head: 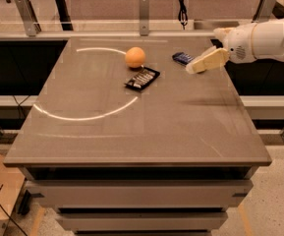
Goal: Pick rxbar blueberry
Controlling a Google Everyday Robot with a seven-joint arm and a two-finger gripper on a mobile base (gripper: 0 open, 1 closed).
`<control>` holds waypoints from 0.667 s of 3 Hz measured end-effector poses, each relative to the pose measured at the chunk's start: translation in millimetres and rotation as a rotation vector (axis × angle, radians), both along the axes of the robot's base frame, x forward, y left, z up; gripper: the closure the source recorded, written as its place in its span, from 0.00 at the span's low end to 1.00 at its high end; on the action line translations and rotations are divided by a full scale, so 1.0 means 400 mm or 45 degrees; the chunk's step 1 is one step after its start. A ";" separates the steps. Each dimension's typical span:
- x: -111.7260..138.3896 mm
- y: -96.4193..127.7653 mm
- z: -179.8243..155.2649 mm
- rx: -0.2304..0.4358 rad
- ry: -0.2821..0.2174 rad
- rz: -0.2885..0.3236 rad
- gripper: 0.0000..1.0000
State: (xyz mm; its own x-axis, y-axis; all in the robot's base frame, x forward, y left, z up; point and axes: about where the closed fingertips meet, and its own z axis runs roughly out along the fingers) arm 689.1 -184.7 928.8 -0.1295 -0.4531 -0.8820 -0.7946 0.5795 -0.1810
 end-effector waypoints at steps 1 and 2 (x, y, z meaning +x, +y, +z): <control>0.053 -0.024 -0.037 0.079 0.017 -0.041 0.00; 0.059 -0.025 -0.043 0.085 0.020 -0.041 0.00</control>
Offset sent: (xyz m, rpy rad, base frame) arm 0.0195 -0.0090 -0.0134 0.0566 0.0120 -0.0295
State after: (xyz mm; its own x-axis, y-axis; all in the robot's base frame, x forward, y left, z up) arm 712.5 -194.6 911.4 -0.1573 -0.3887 -0.9079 -0.7776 0.6154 -0.1288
